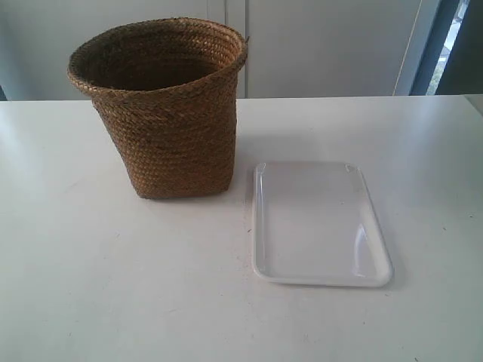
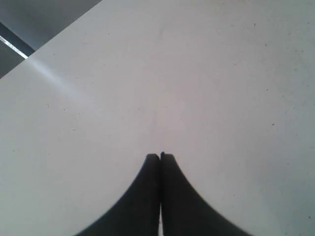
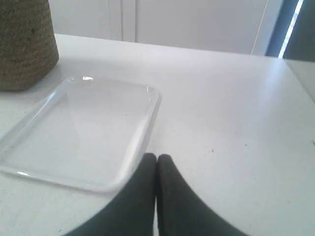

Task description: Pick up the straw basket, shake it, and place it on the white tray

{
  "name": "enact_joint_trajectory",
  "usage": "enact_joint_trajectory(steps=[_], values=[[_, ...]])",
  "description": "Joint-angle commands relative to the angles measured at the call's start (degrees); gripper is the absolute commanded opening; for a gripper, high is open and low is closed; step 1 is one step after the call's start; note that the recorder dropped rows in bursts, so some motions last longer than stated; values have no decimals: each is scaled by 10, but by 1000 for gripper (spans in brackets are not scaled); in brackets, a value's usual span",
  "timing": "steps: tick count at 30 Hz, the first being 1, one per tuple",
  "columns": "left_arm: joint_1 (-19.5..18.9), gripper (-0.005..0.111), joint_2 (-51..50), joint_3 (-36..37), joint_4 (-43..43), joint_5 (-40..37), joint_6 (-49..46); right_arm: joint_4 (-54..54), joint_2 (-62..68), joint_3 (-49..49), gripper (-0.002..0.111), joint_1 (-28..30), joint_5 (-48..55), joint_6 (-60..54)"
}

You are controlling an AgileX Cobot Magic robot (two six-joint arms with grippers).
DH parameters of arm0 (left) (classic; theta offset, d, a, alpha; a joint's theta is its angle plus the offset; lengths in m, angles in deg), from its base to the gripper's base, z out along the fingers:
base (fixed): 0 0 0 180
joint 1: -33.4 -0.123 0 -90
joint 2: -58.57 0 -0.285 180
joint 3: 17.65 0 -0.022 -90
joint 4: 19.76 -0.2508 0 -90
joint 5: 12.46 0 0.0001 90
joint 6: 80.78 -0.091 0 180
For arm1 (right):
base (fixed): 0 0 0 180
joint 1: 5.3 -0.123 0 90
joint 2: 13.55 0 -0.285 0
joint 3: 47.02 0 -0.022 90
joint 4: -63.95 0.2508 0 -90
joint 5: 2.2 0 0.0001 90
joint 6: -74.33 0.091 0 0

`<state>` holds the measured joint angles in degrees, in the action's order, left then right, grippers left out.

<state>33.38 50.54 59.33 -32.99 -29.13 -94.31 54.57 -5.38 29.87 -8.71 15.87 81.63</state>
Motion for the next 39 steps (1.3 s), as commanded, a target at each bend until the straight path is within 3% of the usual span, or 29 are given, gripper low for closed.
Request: enact_joint_trajectory(steps=[1,9,16,30,32,35,39], values=[[-1,0,2,2,-5,-4,-19,-12,-4,3,0,1,-55,-41],[-1,0,2,2,-5,-4,-18,-12,-4,3,0,1,-68,-42],[-1,0,2,2,-67,22,-90,43,-4,3,0,1,-123,79],[-1,0,2,2,-67,36,-90,45,-4,3,0,1,-191,81],[-1,0,2,2,-59,87,-84,47,-4,3,0,1,-205,101],[1,0,2,2,114,227,123,48,-4,3,0,1,-235,199],[1,0,2,2,146,301,392,50,-4,3,0,1,-246,216]])
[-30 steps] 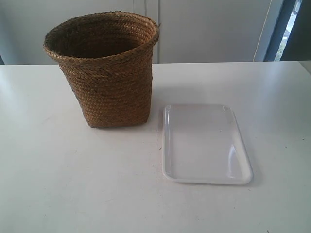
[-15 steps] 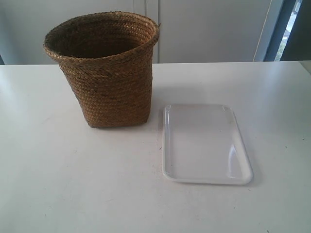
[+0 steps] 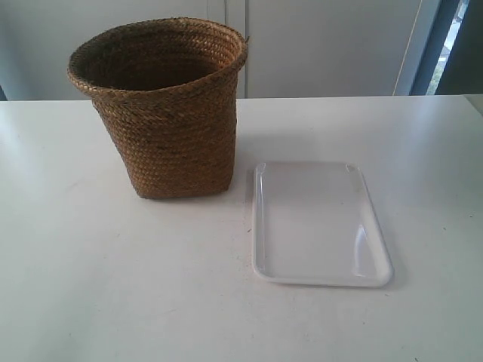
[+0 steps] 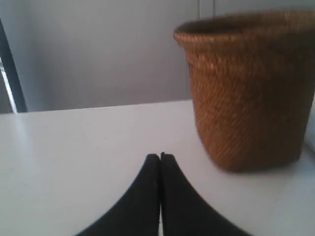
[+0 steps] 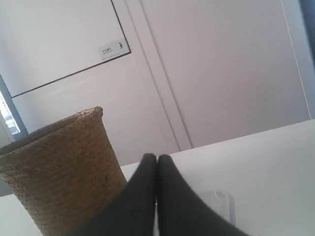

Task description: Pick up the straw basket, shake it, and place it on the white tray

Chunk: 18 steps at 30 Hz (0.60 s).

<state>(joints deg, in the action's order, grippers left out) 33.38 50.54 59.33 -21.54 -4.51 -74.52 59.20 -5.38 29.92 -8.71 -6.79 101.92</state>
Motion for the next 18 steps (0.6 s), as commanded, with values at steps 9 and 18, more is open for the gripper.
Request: enact_joint_trajectory(steps=[9,18], values=[[1,0,-12,-33,333,249,-223,16,-4,-28,0,1,-131,-129],[1,0,-197,-232,562,377,-392,523,174,-146,0,-3,-532,-381]])
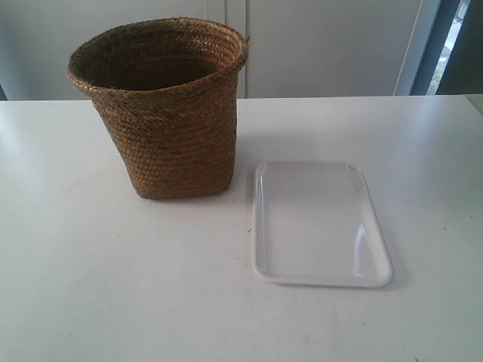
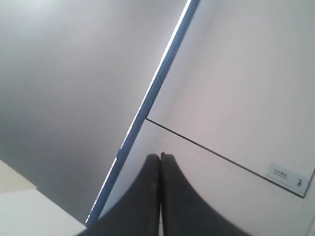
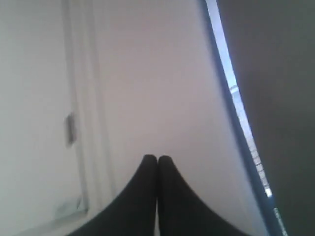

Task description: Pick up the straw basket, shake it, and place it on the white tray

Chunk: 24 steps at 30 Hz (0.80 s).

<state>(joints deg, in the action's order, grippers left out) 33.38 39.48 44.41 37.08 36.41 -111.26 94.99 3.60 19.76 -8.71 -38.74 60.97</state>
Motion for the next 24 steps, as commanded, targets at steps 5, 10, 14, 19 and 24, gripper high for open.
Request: enact_joint_trajectory(steps=[5,10,14,19,24], values=[[1,0,-269,-227,-187,-179,93,36,250,-109,0,-4,-241,126],[1,0,-467,-352,-275,-334,153,-187,425,-241,0,-4,-132,125],[1,0,-587,-457,-299,-599,153,-313,535,-381,0,-4,183,125],[1,0,-641,-543,-329,-754,153,-325,592,-525,0,-4,459,125],[1,0,-664,-636,-380,-822,184,-319,630,-643,0,-5,634,120]])
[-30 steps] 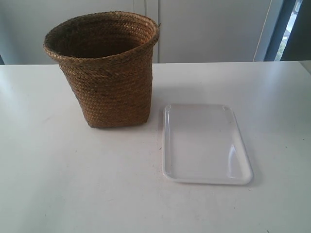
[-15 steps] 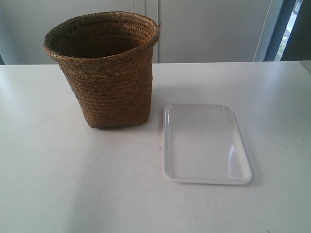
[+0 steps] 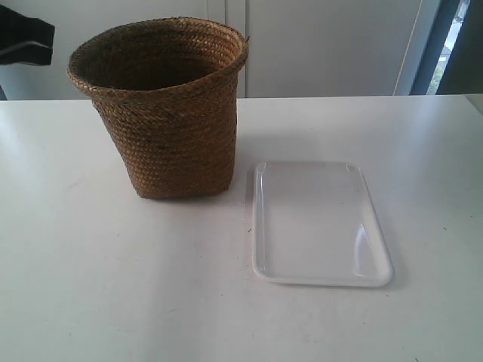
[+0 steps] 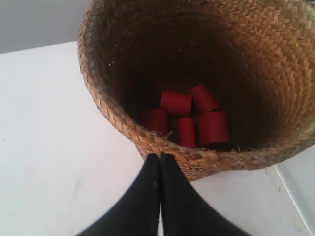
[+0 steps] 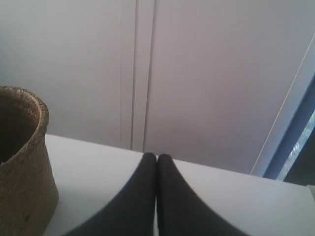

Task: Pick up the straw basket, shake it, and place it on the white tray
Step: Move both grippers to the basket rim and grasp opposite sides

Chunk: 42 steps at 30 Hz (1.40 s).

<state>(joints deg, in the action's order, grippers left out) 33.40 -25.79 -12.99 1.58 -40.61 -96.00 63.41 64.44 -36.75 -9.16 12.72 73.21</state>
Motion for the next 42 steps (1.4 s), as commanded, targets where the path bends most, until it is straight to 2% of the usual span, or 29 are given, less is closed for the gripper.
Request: enact_joint_trajectory(steps=[1,4,7,11,13,15,16,17,18,19,21,24,31,42], values=[[1,0,-26,-100,-27,-79,45,-4,45,-121,0,-1,180,-2],[0,0,-63,-158,-29,-114,87,67,109,-186,0,-1,285,-38],[-17,0,-124,-237,-32,-183,143,211,182,-247,0,-1,381,-79],[-22,0,-168,-305,-66,-240,143,330,245,-306,3,-1,396,-140],[-22,1,-182,-321,-64,-233,152,363,262,-322,14,-1,391,-156],[-22,11,-191,-322,-55,-213,169,373,276,-325,32,-1,388,-169],[-22,23,-197,-322,-55,-203,188,375,286,-325,49,-1,387,-171],[-22,31,-200,-322,-55,-198,199,380,292,-325,57,-1,386,-171],[-22,47,-209,-322,-55,-195,200,395,303,-325,69,-1,386,-171],[-22,53,-214,-322,-55,-194,200,399,308,-325,72,-1,386,-171],[-22,65,-225,-322,-55,-194,201,408,319,-325,73,-1,380,-171],[-22,72,-237,-322,-55,-193,204,428,333,-325,73,-1,372,-171],[-22,73,-257,-322,-51,-153,233,458,353,-325,73,-13,342,-208],[-22,73,-269,-322,-49,-144,233,457,374,-325,73,-36,309,-226]])
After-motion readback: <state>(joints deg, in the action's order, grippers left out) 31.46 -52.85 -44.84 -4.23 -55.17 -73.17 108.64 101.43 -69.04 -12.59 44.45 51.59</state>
